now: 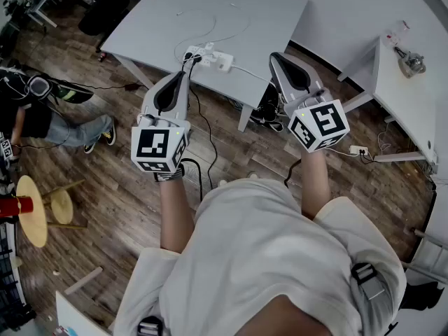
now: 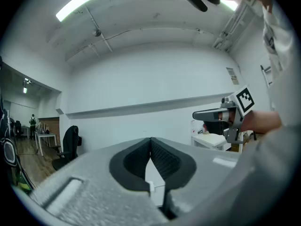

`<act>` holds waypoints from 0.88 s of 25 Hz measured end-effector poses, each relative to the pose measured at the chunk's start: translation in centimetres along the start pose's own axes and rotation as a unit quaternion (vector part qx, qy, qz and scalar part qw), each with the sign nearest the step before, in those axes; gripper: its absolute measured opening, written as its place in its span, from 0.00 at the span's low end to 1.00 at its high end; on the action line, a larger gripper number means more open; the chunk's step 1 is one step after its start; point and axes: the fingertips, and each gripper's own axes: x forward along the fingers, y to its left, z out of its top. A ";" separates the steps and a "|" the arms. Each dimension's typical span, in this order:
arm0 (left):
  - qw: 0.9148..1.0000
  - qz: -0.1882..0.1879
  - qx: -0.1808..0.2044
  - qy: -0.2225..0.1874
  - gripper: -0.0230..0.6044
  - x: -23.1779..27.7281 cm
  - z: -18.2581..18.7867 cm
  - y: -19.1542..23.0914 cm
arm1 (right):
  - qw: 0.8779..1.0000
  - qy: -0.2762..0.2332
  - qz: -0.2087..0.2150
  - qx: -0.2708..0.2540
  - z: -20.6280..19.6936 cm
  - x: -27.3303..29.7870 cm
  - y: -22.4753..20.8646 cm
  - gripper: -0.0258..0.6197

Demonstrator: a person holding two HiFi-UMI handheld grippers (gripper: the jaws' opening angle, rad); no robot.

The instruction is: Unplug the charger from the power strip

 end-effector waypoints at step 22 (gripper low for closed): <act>0.994 -0.051 -0.040 0.085 0.05 4.0 -7.6 1.5 | 0.998 0.058 -0.034 0.017 -6.2 2.9 -0.4 0.04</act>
